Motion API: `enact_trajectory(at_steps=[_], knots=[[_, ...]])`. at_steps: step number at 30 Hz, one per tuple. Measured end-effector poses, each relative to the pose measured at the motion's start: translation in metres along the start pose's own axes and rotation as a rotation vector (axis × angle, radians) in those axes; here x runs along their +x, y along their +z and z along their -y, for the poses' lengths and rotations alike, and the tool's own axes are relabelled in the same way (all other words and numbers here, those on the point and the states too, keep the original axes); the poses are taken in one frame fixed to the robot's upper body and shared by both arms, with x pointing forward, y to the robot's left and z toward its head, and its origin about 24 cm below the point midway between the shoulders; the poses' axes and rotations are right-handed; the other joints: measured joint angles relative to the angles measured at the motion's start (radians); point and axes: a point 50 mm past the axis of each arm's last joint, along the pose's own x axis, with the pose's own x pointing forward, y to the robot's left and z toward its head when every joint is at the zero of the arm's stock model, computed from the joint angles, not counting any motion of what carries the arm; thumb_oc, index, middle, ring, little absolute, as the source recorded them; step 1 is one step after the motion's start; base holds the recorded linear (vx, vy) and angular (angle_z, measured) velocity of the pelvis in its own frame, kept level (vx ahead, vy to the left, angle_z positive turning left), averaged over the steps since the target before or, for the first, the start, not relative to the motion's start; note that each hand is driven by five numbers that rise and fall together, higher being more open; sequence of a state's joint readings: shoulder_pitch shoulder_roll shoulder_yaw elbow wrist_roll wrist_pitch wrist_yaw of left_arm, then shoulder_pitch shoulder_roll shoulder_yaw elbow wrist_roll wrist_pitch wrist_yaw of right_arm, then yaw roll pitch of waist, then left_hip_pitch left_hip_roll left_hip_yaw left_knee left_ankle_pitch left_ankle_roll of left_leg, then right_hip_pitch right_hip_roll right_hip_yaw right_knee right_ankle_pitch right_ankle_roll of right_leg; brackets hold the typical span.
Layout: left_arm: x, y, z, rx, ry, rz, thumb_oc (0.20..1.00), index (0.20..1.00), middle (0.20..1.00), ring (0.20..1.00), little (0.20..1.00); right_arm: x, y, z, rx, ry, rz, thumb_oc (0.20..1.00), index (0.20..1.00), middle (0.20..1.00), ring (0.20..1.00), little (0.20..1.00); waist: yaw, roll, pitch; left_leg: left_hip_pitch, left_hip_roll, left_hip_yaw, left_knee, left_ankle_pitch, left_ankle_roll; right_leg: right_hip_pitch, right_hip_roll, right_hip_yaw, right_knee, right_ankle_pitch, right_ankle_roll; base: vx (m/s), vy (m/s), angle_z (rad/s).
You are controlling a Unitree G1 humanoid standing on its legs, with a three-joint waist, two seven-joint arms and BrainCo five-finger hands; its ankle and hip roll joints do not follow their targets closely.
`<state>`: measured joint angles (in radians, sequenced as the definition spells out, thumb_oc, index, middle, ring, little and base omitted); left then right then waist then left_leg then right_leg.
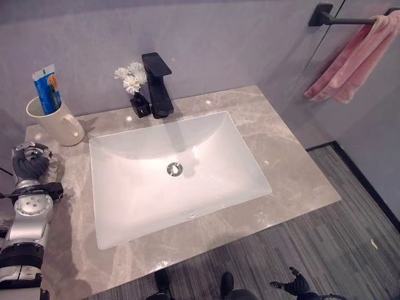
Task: Put brush and paste in cup on sink, flatten towel.
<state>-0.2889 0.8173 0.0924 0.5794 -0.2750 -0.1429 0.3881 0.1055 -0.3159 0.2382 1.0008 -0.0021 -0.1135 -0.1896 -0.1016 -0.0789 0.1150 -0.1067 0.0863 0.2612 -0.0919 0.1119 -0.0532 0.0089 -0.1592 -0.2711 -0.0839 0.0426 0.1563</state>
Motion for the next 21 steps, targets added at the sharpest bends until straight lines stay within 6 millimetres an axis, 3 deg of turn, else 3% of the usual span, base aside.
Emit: enact_trajectory(at_steps=[5,12,15,19,21], knots=[[-0.001,0.0,0.009,0.03,-0.034,-0.005,0.2,0.2,0.2,0.2,0.2,0.004,0.02,-0.009,-0.032,0.061,0.07,1.0,1.0,1.0,1.0,1.0,0.015,-0.001,0.002,-0.009,-0.002,-0.016,-0.001,0.001,-0.001,0.003,0.002,-0.017,0.0,-0.001,-0.001,0.0,0.009,0.1],[0.016,0.056,0.06,0.011,-0.156,0.138,0.2,0.2,0.2,0.2,0.2,0.015,0.074,-0.013,-0.108,0.099,0.215,1.0,1.0,1.0,1.0,1.0,0.054,0.008,0.019,-0.075,-0.025,-0.135,0.0,0.031,0.002,0.01,0.002,-0.133,0.0,-0.01,0.003,0.0,0.015,0.48],[0.018,0.084,0.082,0.011,-0.205,0.22,0.2,0.2,0.2,0.2,0.2,0.016,0.068,-0.005,-0.133,0.083,0.191,1.0,1.0,1.0,1.0,1.0,0.072,0.022,0.036,-0.107,-0.043,-0.204,0.001,0.049,0.007,0.023,0.001,-0.21,0.0,-0.017,0.008,0.03,0.017,0.65],[0.017,0.097,0.093,0.0,-0.231,0.246,0.2,0.2,0.2,0.2,0.2,0.017,0.063,-0.007,-0.176,0.096,0.161,1.0,1.0,1.0,1.0,1.0,0.105,0.03,0.058,-0.112,-0.054,-0.232,0.001,0.047,0.005,0.026,-0.008,-0.24,0.023,-0.031,0.008,0.04,0.109,0.3],[0.016,0.101,0.099,-0.024,-0.239,0.252,0.2,0.2,0.2,0.2,0.2,0.016,0.068,-0.015,-0.211,0.129,0.175,1.0,1.0,1.0,1.0,1.0,0.11,0.041,0.081,-0.103,-0.061,-0.245,0.001,0.036,0.02,0.003,-0.03,-0.24,0.111,-0.051,0.008,0.11,0.298,0.14]])
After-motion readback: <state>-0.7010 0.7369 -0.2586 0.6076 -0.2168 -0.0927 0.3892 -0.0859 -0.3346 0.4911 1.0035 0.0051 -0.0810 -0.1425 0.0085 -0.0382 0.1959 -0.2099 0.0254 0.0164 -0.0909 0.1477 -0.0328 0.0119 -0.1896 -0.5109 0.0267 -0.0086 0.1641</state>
